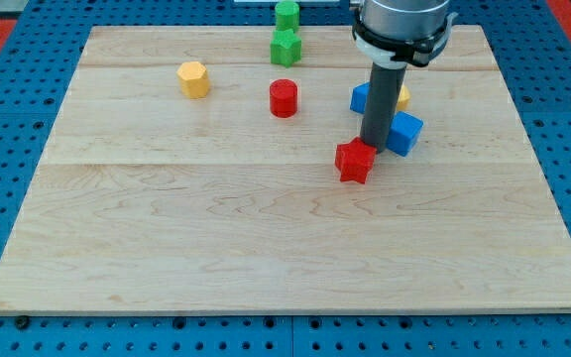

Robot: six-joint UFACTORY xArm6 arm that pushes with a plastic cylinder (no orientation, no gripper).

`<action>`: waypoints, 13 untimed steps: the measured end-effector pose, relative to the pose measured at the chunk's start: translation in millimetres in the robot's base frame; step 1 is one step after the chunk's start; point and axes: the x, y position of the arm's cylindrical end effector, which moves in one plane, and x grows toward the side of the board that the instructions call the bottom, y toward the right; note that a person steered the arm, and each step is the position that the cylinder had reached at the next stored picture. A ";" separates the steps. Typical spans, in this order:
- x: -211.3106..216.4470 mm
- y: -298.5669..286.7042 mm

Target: Move the red star vertically below the red circle

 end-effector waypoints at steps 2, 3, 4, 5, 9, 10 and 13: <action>55.7 0.2; 85.5 -18.6; 39.7 -29.3; 2.4 -31.2; -26.0 -29.9; -26.0 -42.3; -26.0 -97.4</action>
